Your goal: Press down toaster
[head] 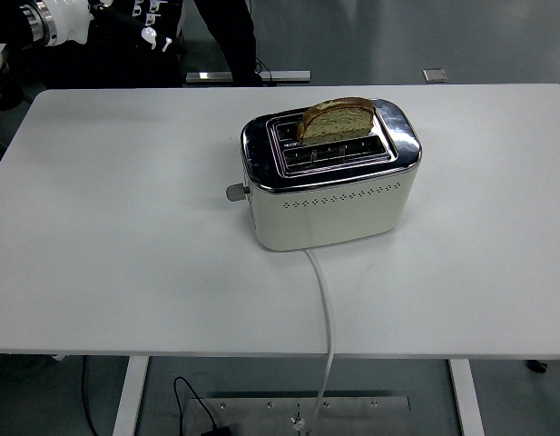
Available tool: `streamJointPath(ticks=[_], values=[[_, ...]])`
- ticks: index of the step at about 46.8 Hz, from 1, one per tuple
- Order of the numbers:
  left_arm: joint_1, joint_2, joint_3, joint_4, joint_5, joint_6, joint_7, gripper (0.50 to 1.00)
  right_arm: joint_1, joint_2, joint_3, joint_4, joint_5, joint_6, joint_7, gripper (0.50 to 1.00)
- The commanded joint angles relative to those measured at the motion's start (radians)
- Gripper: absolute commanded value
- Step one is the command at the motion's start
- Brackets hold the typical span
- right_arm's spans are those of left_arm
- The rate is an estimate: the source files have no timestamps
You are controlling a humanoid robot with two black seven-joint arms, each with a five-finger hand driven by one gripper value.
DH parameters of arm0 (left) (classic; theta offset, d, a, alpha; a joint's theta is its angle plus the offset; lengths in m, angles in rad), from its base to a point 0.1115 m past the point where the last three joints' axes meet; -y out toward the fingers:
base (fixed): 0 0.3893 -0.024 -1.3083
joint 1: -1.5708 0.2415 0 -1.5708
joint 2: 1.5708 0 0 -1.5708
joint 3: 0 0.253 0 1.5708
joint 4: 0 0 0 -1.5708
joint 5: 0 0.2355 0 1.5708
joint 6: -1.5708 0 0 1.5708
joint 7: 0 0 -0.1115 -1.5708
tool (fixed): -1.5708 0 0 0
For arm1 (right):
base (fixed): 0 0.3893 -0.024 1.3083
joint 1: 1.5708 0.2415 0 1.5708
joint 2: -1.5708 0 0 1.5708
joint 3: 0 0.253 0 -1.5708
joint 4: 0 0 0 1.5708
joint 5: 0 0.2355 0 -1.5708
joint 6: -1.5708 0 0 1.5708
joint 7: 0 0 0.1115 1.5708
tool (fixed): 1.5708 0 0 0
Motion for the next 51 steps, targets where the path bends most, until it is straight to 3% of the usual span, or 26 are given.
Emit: streamJointPath(ticks=[1, 9, 24, 37, 51], values=[[0.000, -0.011, -0.021, 0.037, -0.060, 0.012, -0.015, 1.000, 0.000, 0.000, 0.001, 0.000, 0.000, 0.000, 0.001, 0.998], [0.003, -0.015, -0.035, 0.062, -0.193, 0.049, -0.081, 1.000, 0.000, 0.000, -0.001, 0.002, 0.000, 0.002, -0.001, 0.998], [0.052, -0.028, -0.035, 0.102, -0.431, 0.133, -0.084, 1.000, 0.000, 0.000, 0.001, 0.002, 0.000, 0.000, -0.001, 0.998], [0.119, -0.097, -0.038, 0.186, -0.585, 0.136, -0.086, 1.000, 0.000, 0.000, 0.001, 0.002, 0.000, 0.000, -0.001, 0.998], [0.175, -0.108, -0.115, 0.192, -0.628, 0.135, -0.087, 1.000, -0.001, 0.000, -0.001, 0.000, 0.000, 0.000, -0.001, 0.998]])
